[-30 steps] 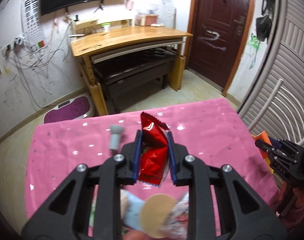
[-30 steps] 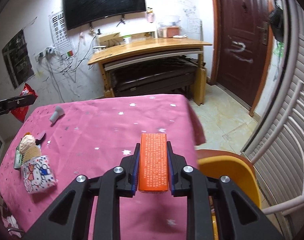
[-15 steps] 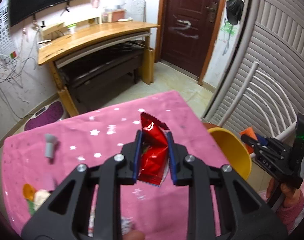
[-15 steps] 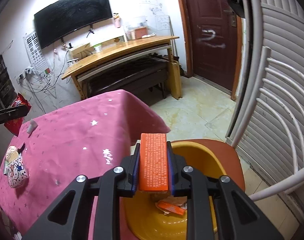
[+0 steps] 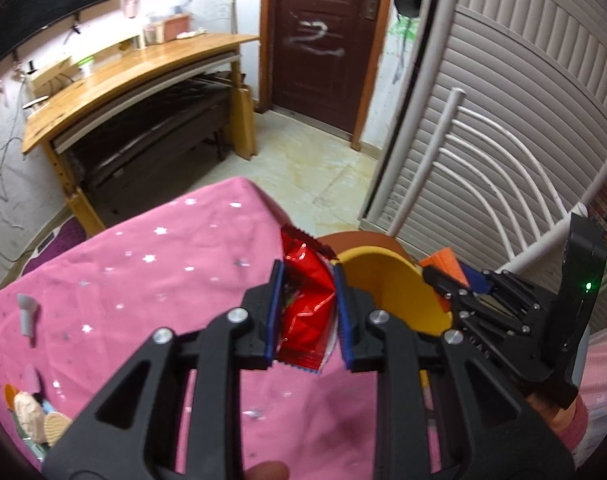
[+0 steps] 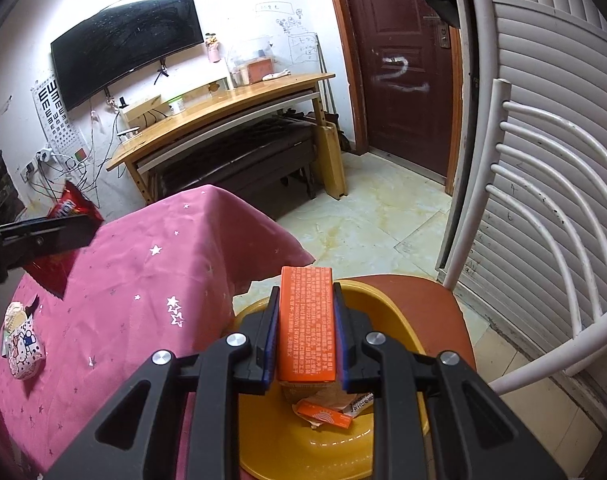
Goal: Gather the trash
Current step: 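Carry the red wrapper and small orange box over the yellow bin, then open both tools to drop the wrapper and box into the yellow bin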
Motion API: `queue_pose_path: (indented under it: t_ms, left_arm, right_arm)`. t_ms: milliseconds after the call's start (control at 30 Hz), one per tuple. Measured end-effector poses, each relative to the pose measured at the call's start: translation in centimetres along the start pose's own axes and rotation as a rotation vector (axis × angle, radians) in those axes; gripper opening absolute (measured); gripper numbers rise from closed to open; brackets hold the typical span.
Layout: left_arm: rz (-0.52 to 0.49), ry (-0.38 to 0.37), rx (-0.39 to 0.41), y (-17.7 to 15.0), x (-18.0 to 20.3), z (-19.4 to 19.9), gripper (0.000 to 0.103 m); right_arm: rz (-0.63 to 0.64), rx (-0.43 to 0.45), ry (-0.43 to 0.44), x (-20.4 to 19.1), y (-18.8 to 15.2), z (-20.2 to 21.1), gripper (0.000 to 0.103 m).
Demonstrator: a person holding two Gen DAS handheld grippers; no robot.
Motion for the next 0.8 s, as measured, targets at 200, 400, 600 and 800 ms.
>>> queue_pose_path:
  t_ms: [200,400,600,800]
  left_arm:
    - [-0.011,-0.057,-0.059,0.0,2.6,-2.9,0.022]
    - [-0.008,-0.096,-0.109,-0.2,4.6,-5.8,0.022]
    - [-0.011,-0.089,-0.129,-0.4,5.5,-7.4,0.035]
    - [0.025,-0.073,-0.133,-0.4,4.7,-7.9,0.062]
  right_arm:
    - [-0.024,-0.032,0.008,1.0,-0.4,-1.1,0.018]
    - [-0.060,-0.089,0.009,2.4,-1.2,-2.8,0.018]
    - [-0.070,-0.117,0.004,3.1,-1.6,-3.5,0.019]
    - [-0.076,-0.120,-0.005,3.2,-1.7,-3.4,0.019]
Point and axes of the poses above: each gripper's, at about its wrist camera, not at the fingertips, and z roughly against the way its jaws point, x to its right, y to its top, the point moved 5 cm from there along -z, roughly the way its jaws point, and after that the axes turned 6 degrees about -y, right-handed, at the moved point
